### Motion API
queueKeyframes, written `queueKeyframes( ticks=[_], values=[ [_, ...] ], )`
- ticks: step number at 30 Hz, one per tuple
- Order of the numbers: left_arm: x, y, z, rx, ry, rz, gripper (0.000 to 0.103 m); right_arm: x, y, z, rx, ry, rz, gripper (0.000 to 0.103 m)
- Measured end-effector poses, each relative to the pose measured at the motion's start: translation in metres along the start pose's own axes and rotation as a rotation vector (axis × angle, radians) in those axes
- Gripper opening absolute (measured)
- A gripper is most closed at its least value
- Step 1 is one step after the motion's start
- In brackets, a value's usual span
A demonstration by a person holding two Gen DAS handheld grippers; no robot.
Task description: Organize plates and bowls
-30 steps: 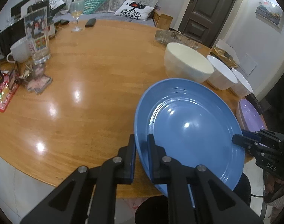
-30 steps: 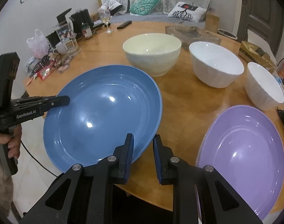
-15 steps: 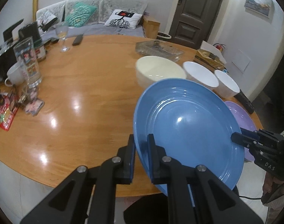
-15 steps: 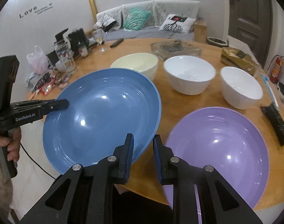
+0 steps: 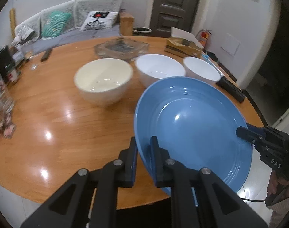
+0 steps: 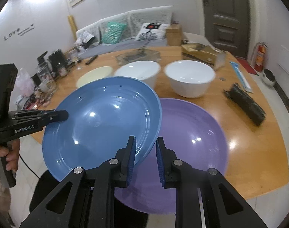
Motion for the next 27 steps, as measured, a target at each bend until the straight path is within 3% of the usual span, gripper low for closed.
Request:
queueKeyframes(
  ticks=[13,27],
  values=[
    [0.047,0.008,0.059,0.096,-0.026,-0.080,0.012,0.000,-0.021,0.064,0.070,-0.096,-0.019,0.016],
    [0.062,0.010,0.071,0.166,0.024,-0.092,0.015,0.001,-0.021,0.066,0.037,-0.131,-0.037,0.018]
  ],
)
Point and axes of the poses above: each gripper's, at about its wrist camera, not at the fingertips, and x roughly the way its jaws point, z to its right, y to its top, the point moved 3 cm from there along x, roughly the way its jaws point, and after that the axes turned 7 degrees about -y, right-handed, at the moved point
